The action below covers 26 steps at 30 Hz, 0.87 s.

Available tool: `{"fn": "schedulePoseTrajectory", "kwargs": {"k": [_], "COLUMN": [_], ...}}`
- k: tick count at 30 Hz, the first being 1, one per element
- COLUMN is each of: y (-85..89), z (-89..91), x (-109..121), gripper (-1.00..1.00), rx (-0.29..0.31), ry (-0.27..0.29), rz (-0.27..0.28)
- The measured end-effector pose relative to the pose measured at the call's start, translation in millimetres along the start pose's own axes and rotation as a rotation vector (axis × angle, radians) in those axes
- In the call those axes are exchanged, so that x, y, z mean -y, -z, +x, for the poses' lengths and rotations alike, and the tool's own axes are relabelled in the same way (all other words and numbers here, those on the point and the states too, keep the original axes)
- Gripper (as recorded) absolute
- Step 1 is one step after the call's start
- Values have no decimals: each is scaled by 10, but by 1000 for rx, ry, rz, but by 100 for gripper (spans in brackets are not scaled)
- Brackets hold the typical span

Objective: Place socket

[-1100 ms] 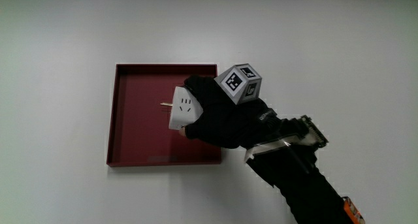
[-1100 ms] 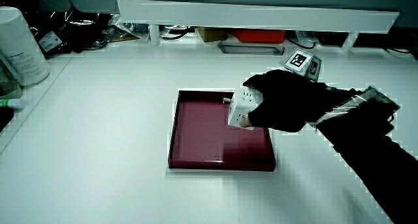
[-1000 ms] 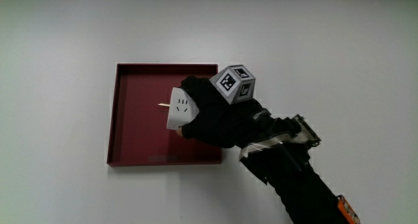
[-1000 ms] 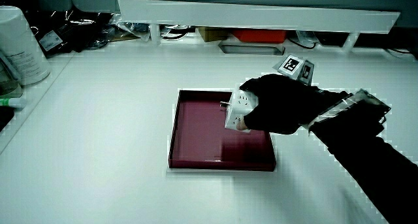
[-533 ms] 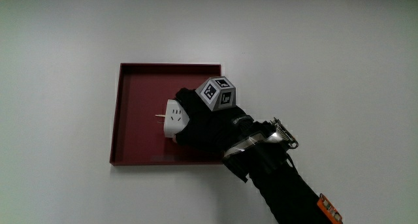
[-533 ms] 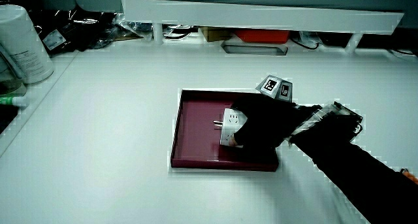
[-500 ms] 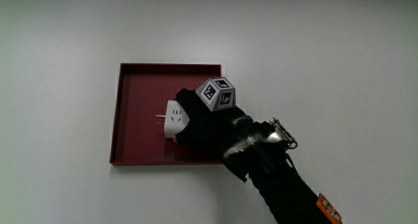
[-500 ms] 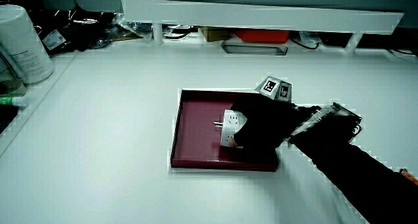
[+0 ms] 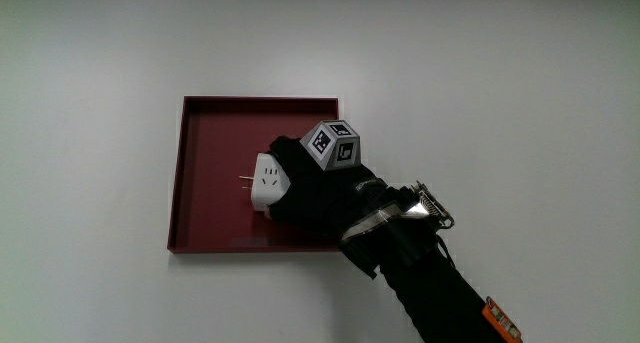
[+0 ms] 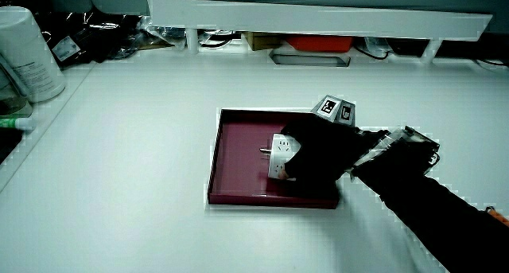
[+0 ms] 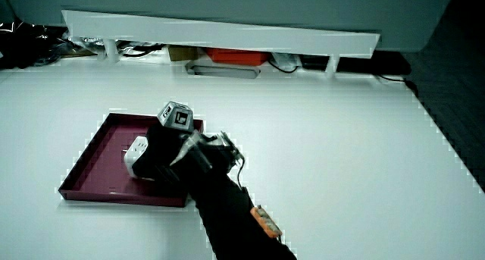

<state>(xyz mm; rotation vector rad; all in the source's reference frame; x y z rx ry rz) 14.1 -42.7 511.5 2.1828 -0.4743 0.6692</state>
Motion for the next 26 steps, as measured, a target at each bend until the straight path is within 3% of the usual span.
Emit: {"fn": "schedulePoseTrajectory", "kwargs": {"k": [7, 10, 13, 14, 15, 17, 18, 20, 21, 22, 24, 25, 26], "y": [21, -35, -166, -139, -169, -290, -358, -480, -541, -592, -728, -786, -849], "z": [37, 19, -31, 46, 68, 52, 25, 13, -11, 2, -54, -74, -98], "x": [14, 80, 221, 179, 214, 362, 456, 600, 680, 731, 921, 993, 1080], "gripper": [-39, -56, -72, -78, -83, -94, -100, -100, -100, -100, -100, -100, -100], "rx": [-25, -34, -57, -115, -136, -164, -208, -176, -229, -206, -246, -264, -251], "ry": [-10, -41, -102, -156, -181, -205, -222, -261, -299, -332, -285, -324, -281], "rz": [-57, -40, -36, -81, -75, -79, -82, -55, -59, -48, -56, -43, -42]}}
